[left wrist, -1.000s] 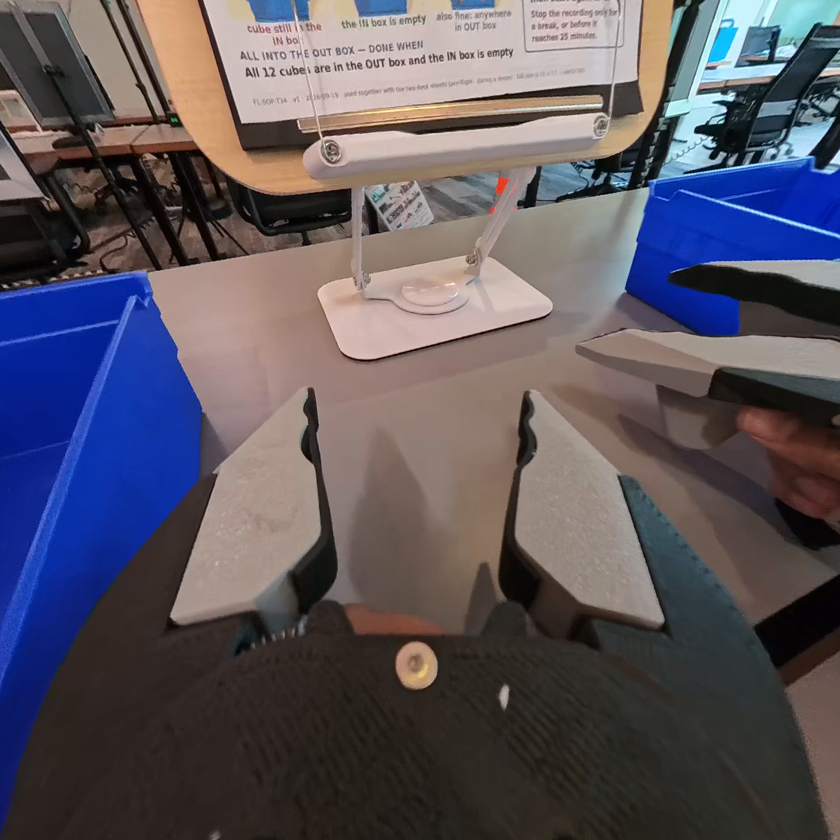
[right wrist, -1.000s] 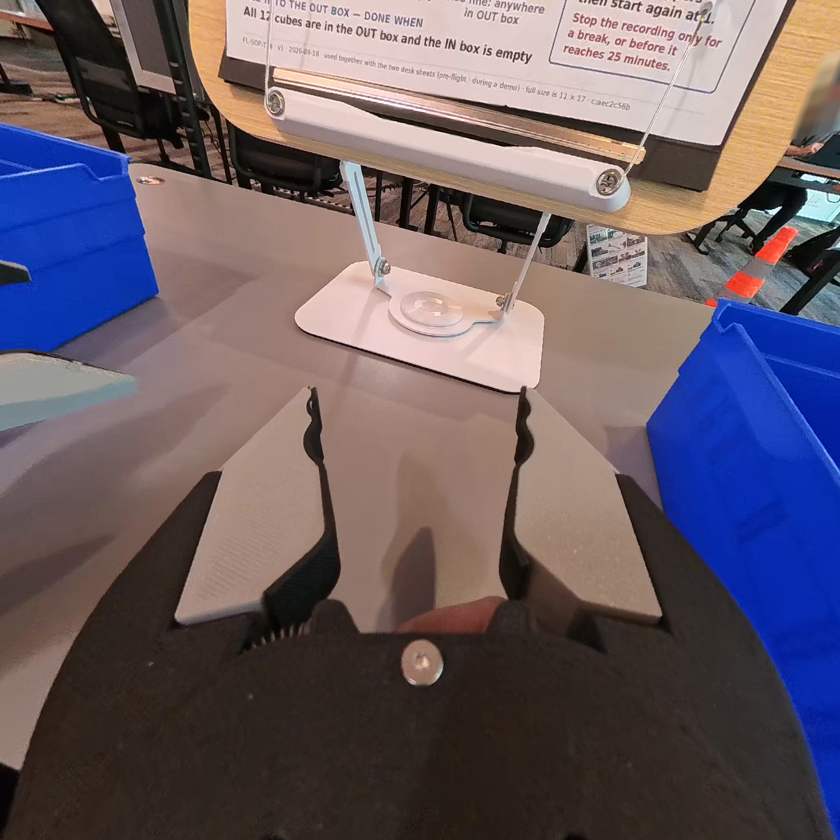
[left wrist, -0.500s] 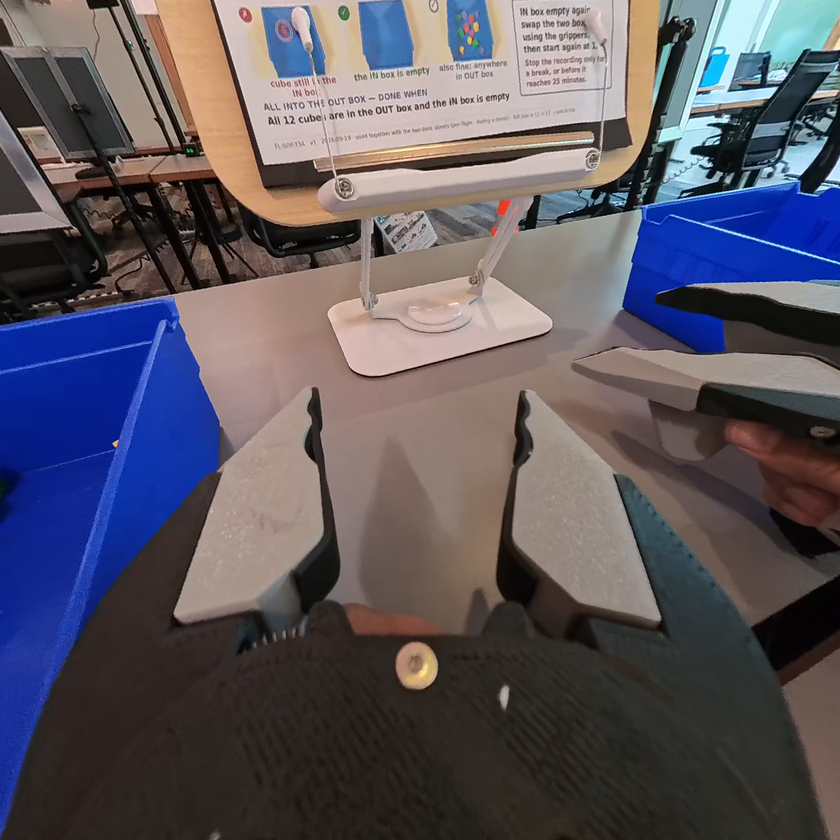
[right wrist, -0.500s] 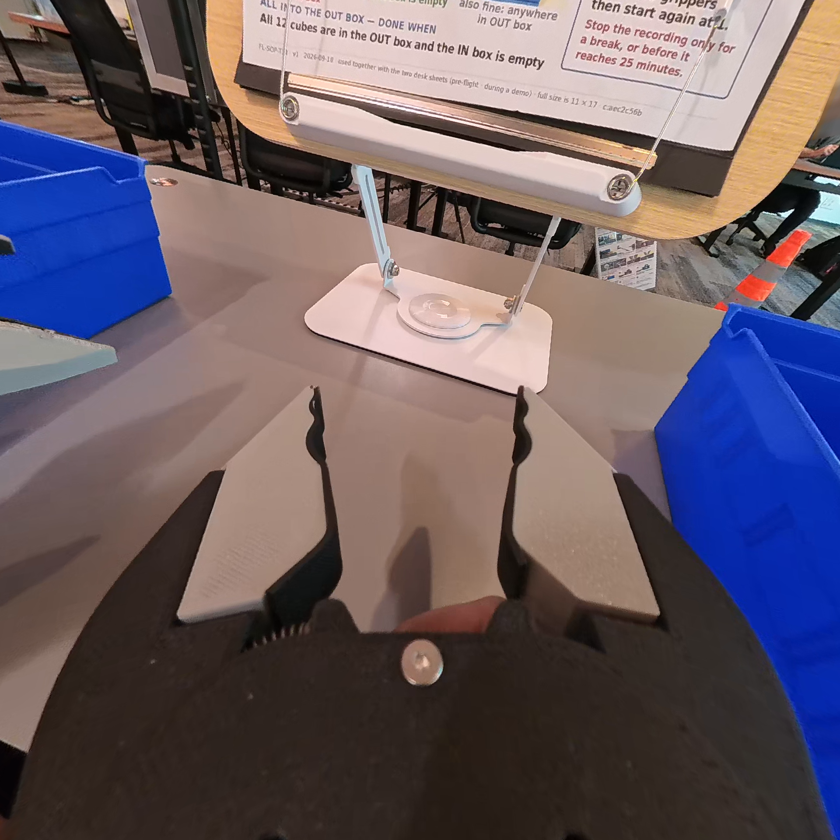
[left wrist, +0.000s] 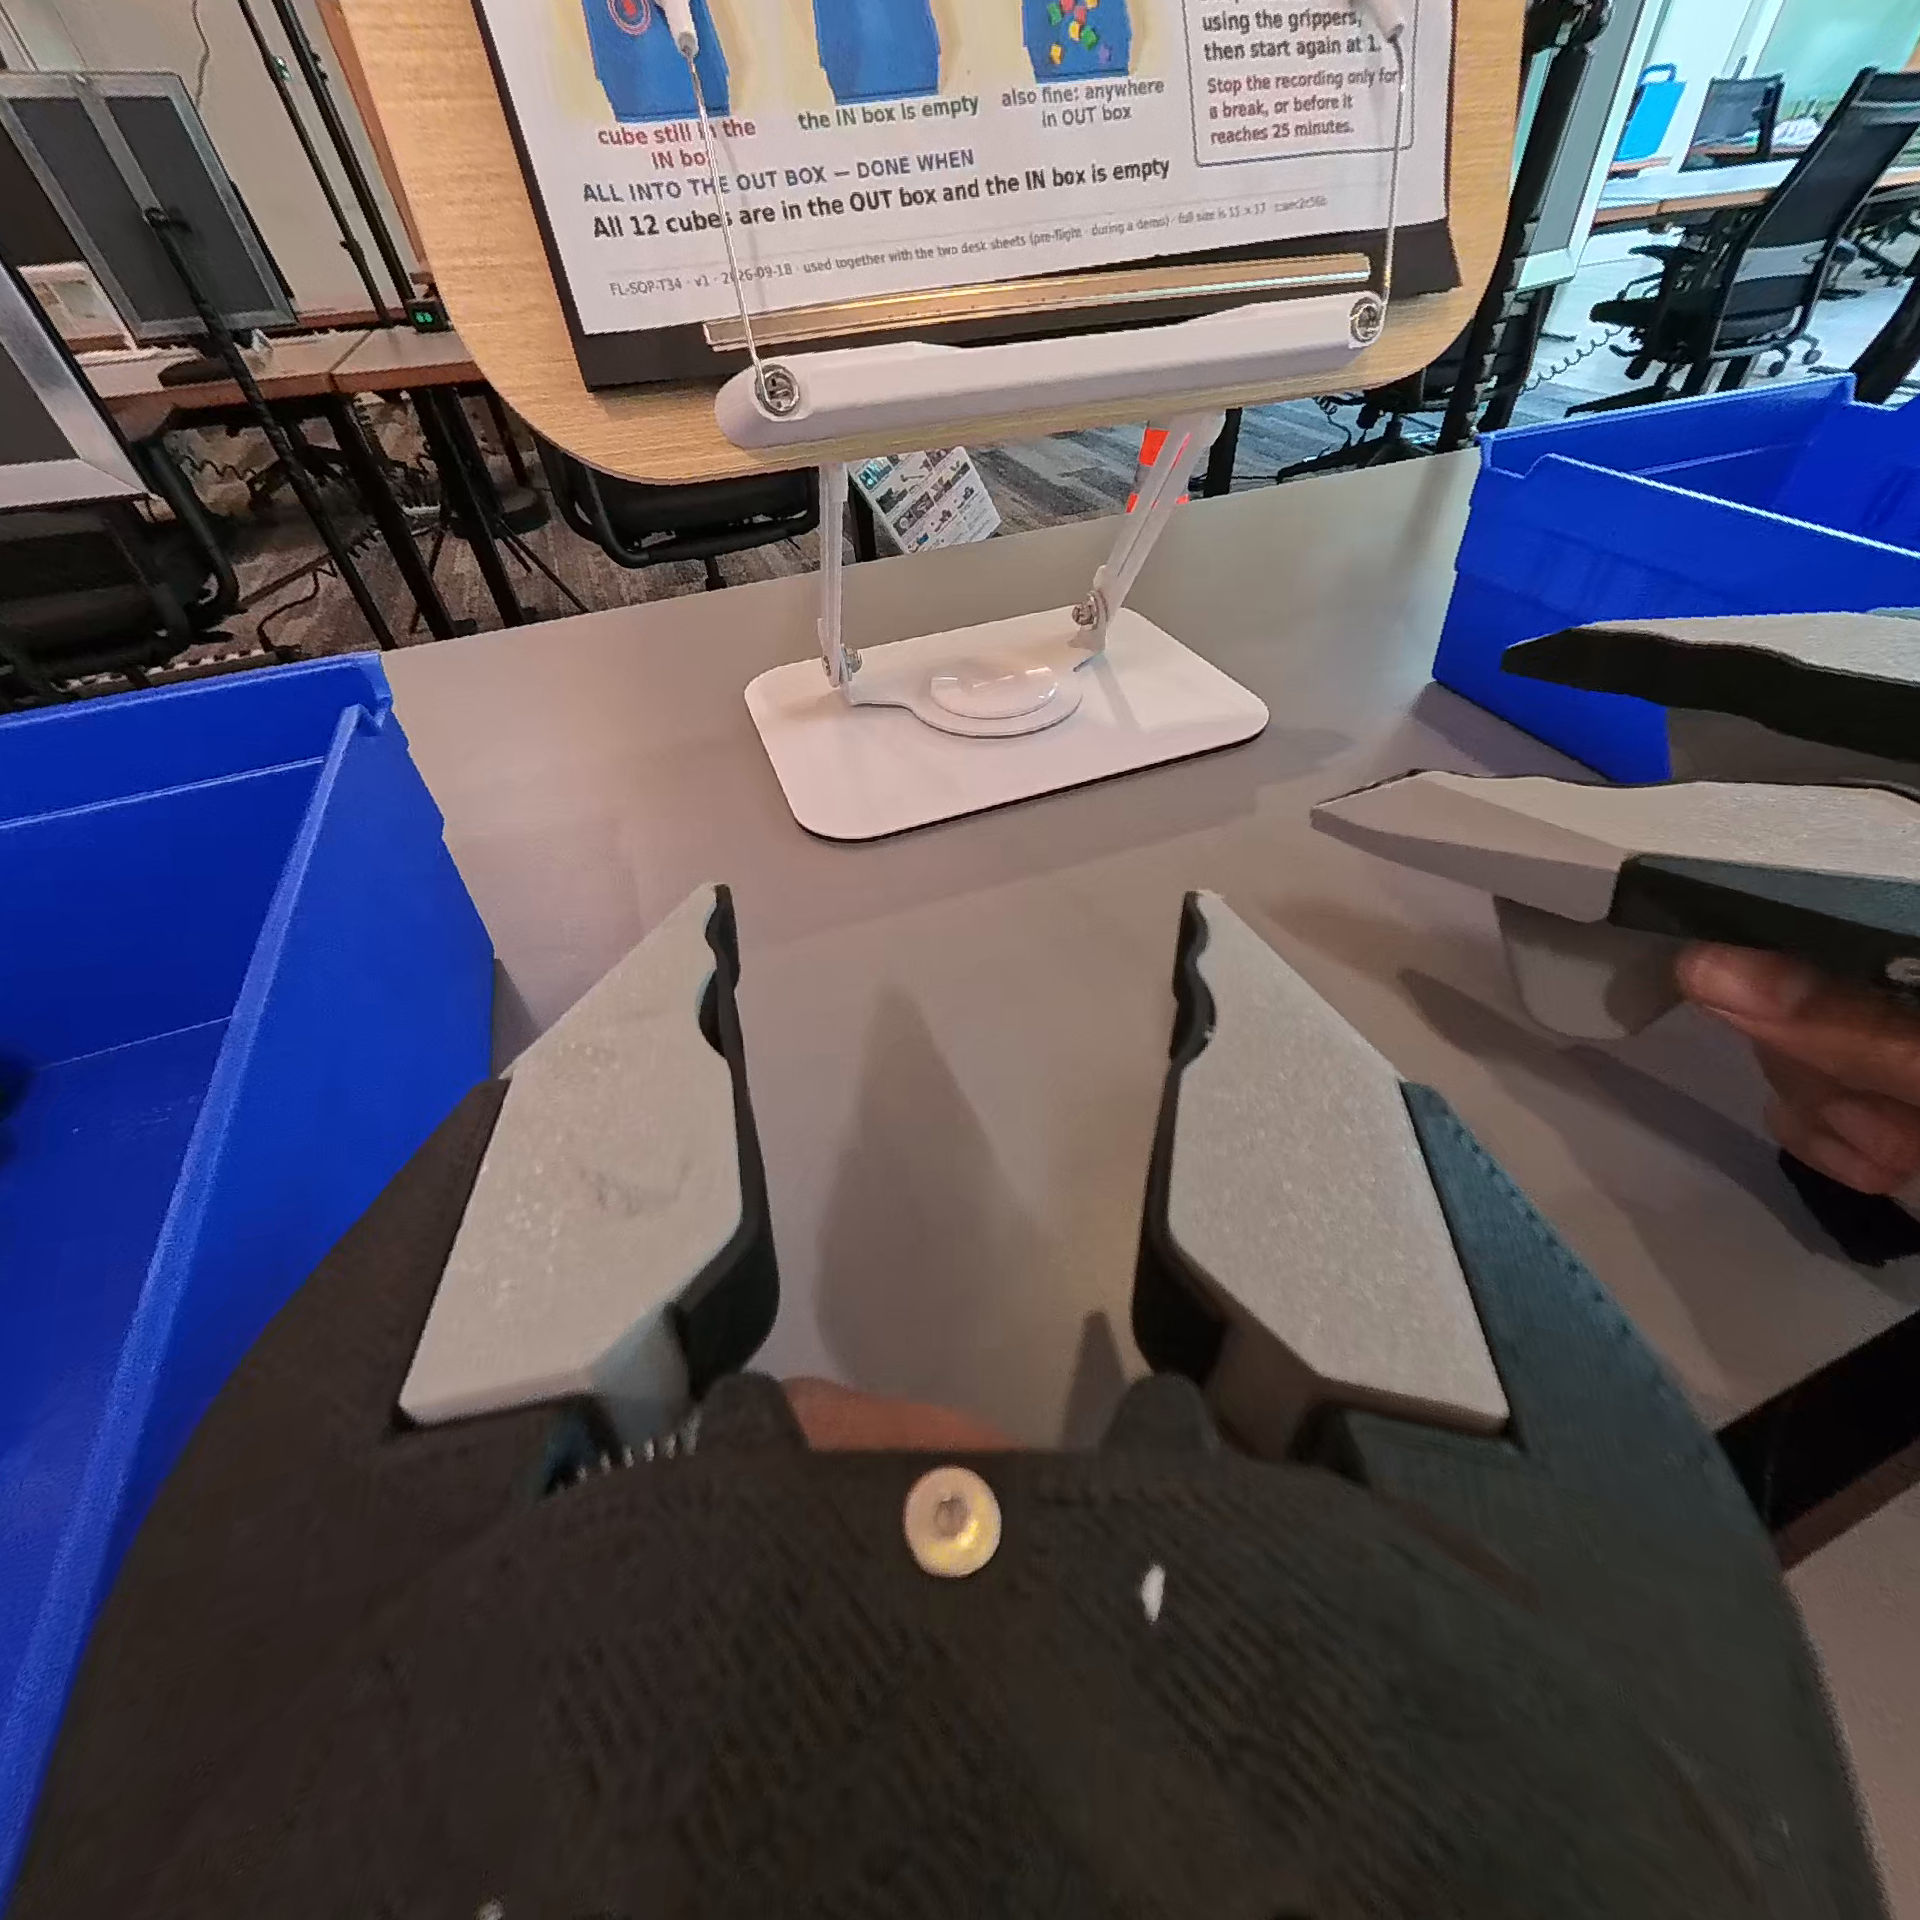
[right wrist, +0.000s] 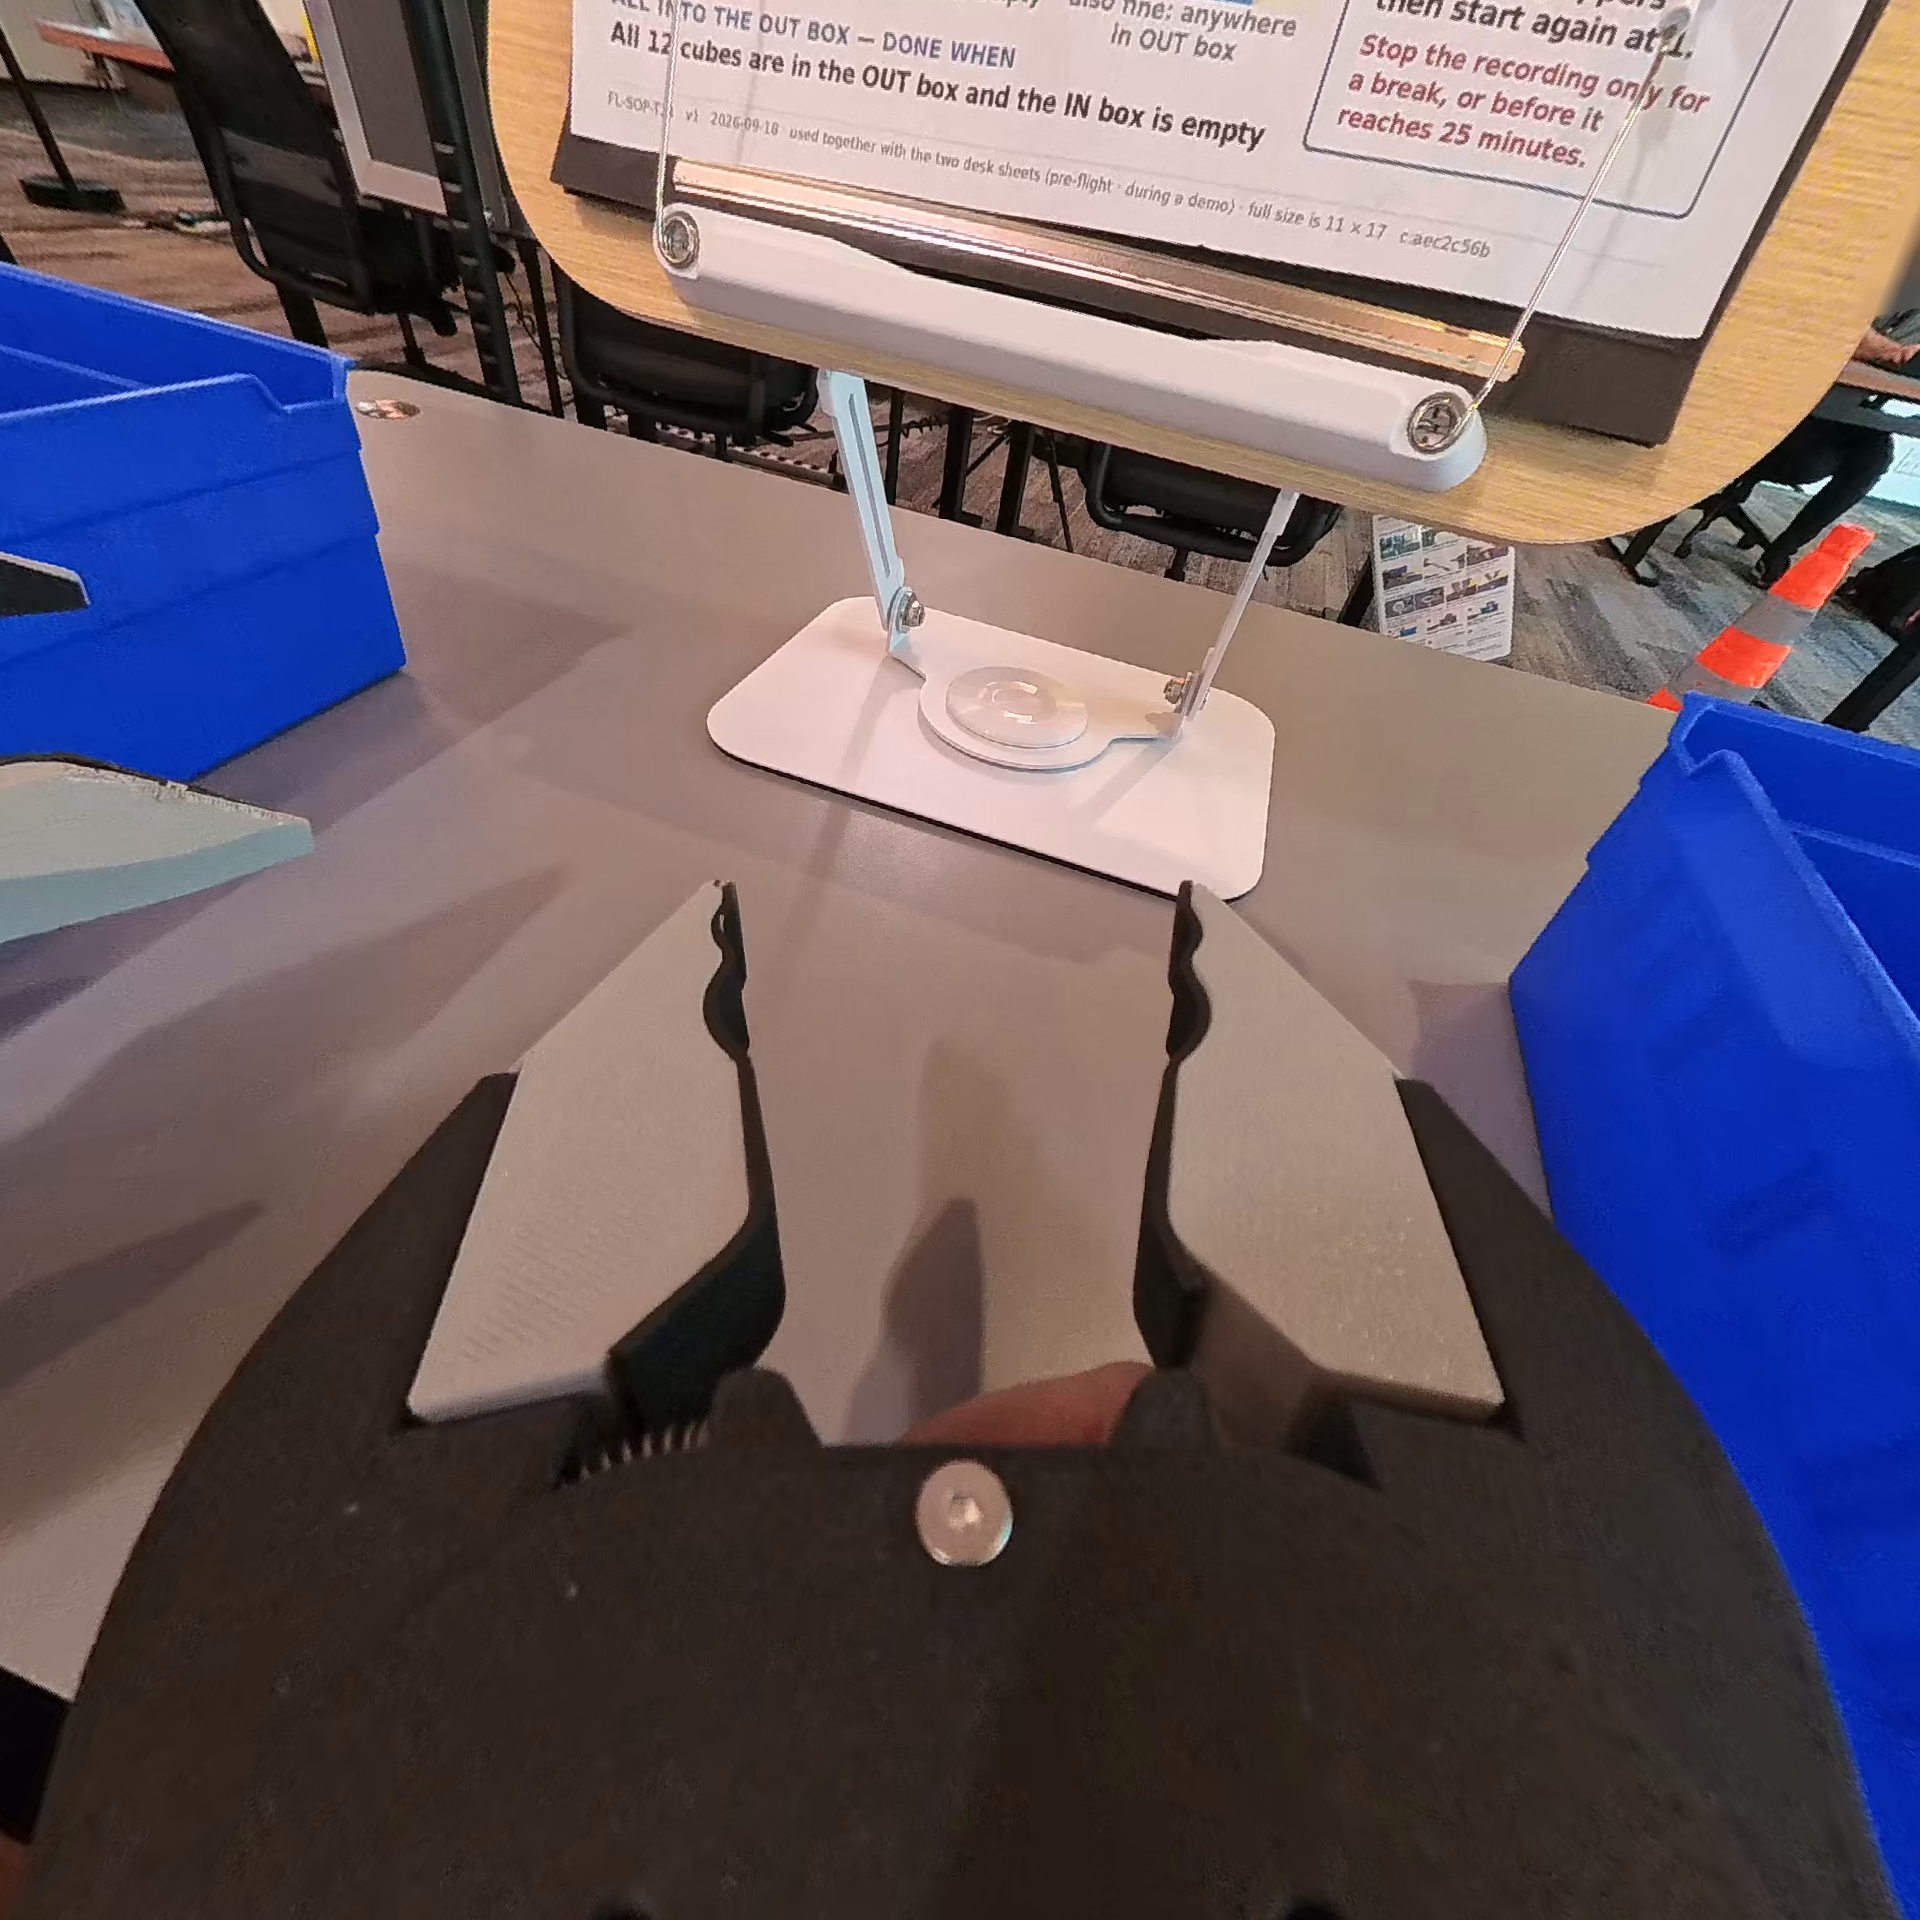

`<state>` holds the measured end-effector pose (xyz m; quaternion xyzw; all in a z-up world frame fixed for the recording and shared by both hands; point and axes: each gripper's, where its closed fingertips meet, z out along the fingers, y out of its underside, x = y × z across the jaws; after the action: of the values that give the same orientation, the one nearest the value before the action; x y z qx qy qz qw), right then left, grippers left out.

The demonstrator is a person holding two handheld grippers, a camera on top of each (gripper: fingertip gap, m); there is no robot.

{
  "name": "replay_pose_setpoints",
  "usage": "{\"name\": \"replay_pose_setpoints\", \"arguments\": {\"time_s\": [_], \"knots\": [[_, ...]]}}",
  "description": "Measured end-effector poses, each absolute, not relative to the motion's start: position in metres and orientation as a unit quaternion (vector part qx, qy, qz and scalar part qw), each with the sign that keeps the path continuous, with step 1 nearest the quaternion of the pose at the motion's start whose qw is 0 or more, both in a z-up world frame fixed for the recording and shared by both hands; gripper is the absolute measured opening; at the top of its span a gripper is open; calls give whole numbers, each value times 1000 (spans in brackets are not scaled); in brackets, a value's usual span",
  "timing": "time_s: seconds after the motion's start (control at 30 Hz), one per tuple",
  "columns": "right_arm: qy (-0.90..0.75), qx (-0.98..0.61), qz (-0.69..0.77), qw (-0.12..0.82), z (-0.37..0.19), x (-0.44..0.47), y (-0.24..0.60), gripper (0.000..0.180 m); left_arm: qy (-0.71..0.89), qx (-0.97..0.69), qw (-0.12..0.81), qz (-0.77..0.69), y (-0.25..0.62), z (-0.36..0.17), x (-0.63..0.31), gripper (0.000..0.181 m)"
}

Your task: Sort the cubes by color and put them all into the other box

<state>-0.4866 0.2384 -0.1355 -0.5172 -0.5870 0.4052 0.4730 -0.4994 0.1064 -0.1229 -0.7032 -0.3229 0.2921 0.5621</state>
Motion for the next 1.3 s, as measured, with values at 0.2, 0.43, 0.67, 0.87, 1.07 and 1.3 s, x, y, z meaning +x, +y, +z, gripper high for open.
{"name": "replay_pose_setpoints", "arguments": {"time_s": [0.2,0.43,0.67,0.87,1.07,1.3], "knots": [[-588,-517,405,472,-136,-487,238,79,-323,-704,562,291,107,-123,-499,83],[-590,-517,404,471,-137,-487,238,77,-320,-706,560,292,108,-124,-498,82],[-591,-518,406,466,-138,-487,236,76,-319,-707,559,292,108,-125,-498,82],[-592,-518,408,464,-138,-486,236,75,-319,-707,560,292,108,-125,-498,82],[-591,-517,410,464,-137,-486,235,74,-315,-707,562,291,109,-123,-496,82],[-589,-519,411,463,-136,-487,237,73,-309,-708,570,279,112,-121,-490,82]]}}
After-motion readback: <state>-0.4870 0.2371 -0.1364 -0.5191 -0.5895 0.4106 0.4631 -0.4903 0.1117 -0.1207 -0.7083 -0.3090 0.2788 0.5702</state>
